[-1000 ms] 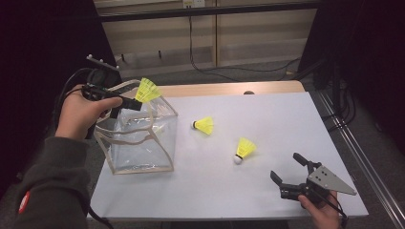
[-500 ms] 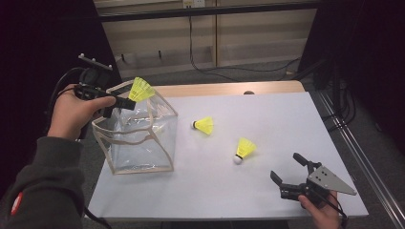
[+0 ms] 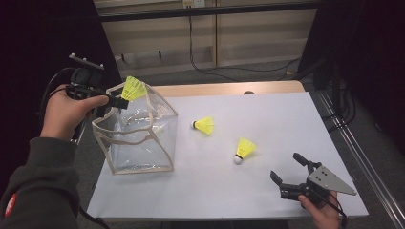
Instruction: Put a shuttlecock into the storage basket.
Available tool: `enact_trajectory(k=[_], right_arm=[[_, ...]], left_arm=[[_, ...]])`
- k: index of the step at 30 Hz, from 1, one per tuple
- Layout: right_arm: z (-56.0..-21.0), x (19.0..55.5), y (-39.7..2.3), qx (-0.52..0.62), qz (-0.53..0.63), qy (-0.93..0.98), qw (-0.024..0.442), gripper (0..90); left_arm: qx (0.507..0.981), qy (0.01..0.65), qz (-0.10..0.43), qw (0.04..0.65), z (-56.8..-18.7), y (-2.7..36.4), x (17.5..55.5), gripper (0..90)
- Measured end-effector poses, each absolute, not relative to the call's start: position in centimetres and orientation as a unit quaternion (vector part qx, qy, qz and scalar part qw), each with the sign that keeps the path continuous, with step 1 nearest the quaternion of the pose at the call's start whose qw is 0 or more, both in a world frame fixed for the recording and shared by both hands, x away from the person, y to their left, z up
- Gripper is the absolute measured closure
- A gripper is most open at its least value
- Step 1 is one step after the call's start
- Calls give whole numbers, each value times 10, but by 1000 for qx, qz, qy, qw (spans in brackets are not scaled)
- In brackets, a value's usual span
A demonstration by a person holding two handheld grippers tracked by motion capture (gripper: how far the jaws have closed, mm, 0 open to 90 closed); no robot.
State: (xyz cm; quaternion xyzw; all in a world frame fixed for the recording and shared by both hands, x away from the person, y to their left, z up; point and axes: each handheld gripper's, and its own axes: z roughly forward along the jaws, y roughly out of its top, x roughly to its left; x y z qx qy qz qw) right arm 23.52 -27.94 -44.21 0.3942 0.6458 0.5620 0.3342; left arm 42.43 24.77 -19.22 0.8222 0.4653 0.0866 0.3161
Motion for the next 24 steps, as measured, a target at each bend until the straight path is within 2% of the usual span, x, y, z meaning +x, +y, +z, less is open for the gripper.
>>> enact_trajectory(k=[24], right_arm=[[-442,235,-279,393,562,646,335,25]], left_arm=[[806,499,98,303,-211,261,430,648]])
